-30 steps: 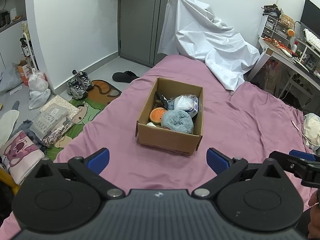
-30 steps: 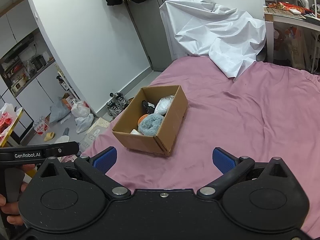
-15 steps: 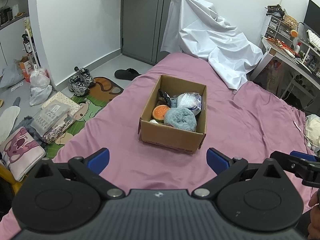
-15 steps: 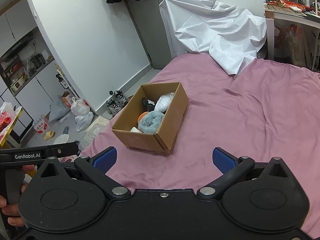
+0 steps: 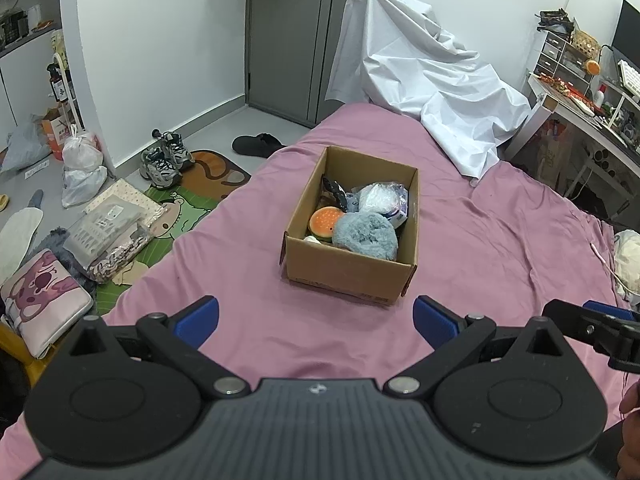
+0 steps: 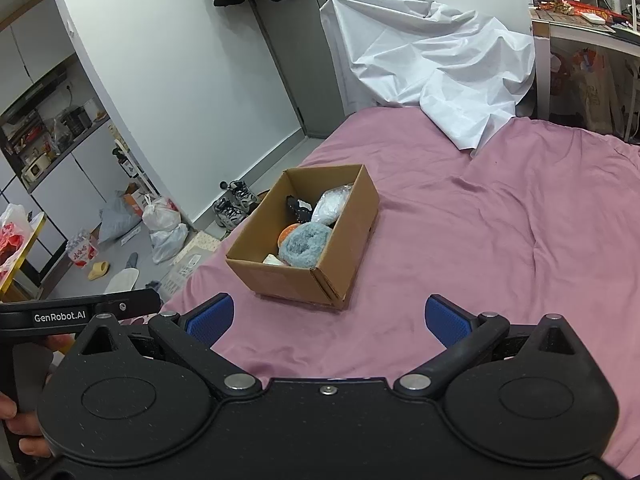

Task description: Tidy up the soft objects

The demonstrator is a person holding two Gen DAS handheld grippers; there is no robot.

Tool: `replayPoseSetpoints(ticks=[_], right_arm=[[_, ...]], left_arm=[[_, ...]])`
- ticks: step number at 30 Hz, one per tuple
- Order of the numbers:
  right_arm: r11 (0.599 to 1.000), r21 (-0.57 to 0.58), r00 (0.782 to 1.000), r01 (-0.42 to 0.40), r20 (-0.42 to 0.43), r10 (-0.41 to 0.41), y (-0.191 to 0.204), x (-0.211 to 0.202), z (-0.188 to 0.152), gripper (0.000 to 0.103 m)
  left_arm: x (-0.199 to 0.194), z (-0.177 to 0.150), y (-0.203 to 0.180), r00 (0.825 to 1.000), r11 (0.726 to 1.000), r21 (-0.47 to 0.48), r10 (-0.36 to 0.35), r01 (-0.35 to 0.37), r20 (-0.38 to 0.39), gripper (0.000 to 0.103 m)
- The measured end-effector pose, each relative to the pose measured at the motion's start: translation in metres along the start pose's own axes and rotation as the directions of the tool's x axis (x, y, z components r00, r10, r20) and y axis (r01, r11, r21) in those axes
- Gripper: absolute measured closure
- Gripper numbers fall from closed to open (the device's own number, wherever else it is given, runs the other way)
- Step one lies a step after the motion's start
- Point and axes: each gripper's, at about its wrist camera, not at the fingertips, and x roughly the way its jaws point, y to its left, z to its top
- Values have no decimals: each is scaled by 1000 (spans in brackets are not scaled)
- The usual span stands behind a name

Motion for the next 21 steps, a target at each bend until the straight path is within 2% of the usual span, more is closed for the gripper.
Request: replayPoseSetpoints(ticks=[13,21], right_arm=[[1000,8,1000,2,-11,-2,-2,3,-4,0],[1000,12,1000,8,-25,-8,-2,6,-8,0]], left_arm=[[2,-3,1,1000,1000,-4,9,-9,3,1],[1,-4,-1,1000,1000,5,-13,13,15,1]])
